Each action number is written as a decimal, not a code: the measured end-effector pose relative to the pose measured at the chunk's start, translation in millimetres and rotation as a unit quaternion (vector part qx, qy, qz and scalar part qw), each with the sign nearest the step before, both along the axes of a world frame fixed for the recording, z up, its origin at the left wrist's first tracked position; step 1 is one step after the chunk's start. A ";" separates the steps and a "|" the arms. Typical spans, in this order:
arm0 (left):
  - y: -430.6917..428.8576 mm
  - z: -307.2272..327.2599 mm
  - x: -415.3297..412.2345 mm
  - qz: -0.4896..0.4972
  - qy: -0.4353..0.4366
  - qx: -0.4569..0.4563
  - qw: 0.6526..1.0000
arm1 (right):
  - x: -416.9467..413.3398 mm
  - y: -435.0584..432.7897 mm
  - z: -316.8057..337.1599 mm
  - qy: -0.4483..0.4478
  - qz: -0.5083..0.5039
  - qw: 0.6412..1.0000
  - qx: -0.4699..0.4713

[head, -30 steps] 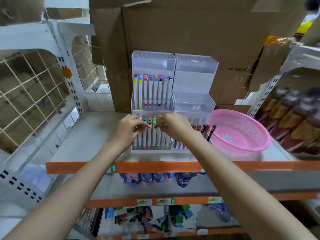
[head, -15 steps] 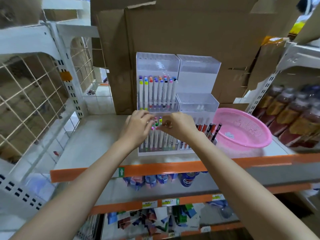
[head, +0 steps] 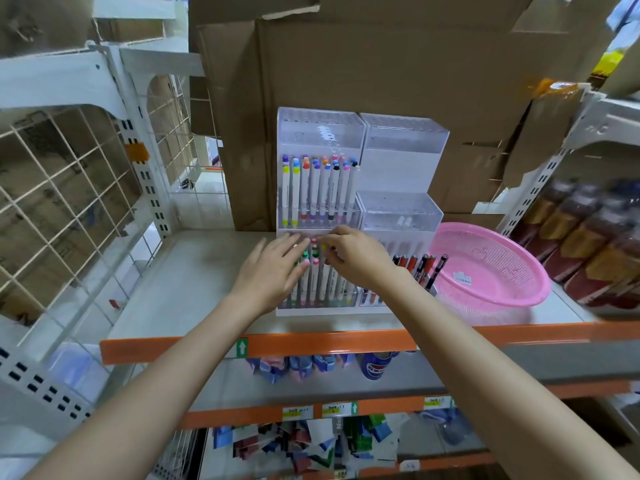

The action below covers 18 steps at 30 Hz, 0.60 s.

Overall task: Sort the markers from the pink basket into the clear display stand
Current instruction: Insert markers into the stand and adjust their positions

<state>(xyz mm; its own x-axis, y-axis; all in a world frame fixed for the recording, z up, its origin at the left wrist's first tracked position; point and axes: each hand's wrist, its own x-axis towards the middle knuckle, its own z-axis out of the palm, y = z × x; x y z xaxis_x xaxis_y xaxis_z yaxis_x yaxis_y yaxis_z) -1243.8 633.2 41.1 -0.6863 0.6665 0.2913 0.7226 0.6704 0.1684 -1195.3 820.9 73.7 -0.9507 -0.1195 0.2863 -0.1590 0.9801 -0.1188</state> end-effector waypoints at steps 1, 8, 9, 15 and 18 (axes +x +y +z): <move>1.7 2.1 1.6 0.005 0.008 -0.002 1.000 | 1.2 -0.7 0.0 0.012 0.002 1.000 0.001; 6.4 -0.8 11.5 -0.011 0.011 0.010 1.000 | 12.7 -7.8 -7.1 0.021 0.025 0.999 -0.023; 5.8 -1.3 12.6 -0.015 0.010 0.014 1.000 | 13.1 -7.5 -6.6 0.019 0.025 0.999 -0.024; 9.4 8.8 10.6 -0.016 0.015 0.015 1.000 | 11.8 -4.4 -6.0 0.045 0.002 0.999 -0.008; 16.6 8.4 8.8 -0.025 0.014 -0.025 0.999 | 11.0 -3.4 -7.1 0.019 -0.008 1.000 -0.006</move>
<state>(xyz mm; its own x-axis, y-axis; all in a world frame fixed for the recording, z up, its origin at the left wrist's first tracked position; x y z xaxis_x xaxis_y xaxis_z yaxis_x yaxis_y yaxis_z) -1235.0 649.8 49.5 -0.6439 0.7141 0.2749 0.7593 0.6407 0.1141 -1184.4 817.5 66.6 -0.9409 -0.1017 0.3231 -0.1486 0.9811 -0.1240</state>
